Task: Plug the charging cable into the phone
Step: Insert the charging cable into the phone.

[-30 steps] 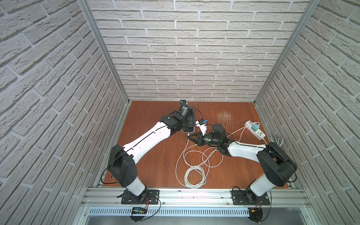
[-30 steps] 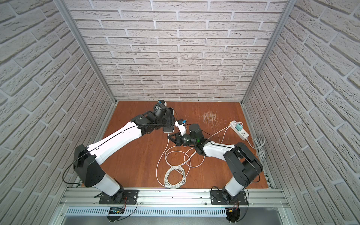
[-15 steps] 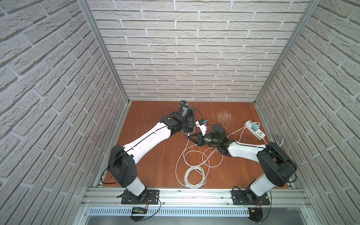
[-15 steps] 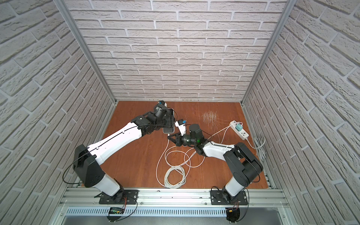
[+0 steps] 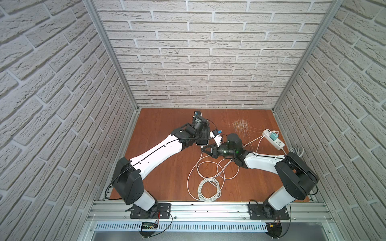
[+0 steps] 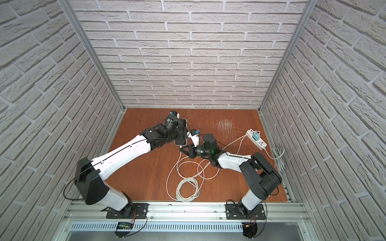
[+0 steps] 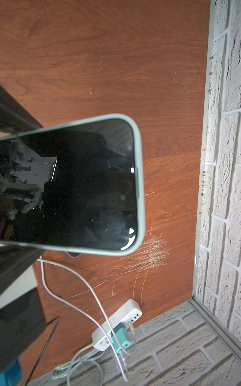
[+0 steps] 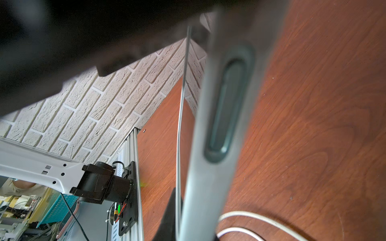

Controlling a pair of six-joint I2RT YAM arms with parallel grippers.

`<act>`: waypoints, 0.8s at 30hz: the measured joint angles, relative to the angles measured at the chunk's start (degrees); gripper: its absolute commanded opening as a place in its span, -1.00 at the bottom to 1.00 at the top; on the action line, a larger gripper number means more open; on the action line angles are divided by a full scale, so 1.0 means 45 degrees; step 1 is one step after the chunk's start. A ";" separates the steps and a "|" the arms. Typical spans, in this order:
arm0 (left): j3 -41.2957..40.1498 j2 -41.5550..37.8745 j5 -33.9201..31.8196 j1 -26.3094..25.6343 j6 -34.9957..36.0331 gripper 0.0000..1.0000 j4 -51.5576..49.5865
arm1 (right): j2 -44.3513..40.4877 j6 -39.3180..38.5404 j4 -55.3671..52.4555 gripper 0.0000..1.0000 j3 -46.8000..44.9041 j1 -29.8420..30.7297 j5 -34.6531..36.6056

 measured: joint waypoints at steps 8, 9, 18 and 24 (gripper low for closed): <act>-0.0884 -0.0355 -0.0107 -0.0209 -0.0223 -0.45 0.0539 | 0.0000 0.0010 -0.0282 -0.93 -0.0131 0.0024 -0.0175; -0.0967 -0.0359 -0.0160 -0.0253 -0.0267 -0.45 0.0617 | 0.0000 0.0010 -0.0296 -0.93 -0.0165 0.0024 -0.0180; -0.1676 -0.0617 -0.0515 -0.0486 -0.0777 -0.45 0.0986 | 0.0000 0.0015 -0.0685 -0.93 -0.0262 0.0049 -0.0311; -0.1715 -0.0675 -0.0549 -0.0495 -0.0894 -0.45 0.0976 | 0.0000 0.0010 -0.0709 -0.94 -0.0262 0.0053 -0.0316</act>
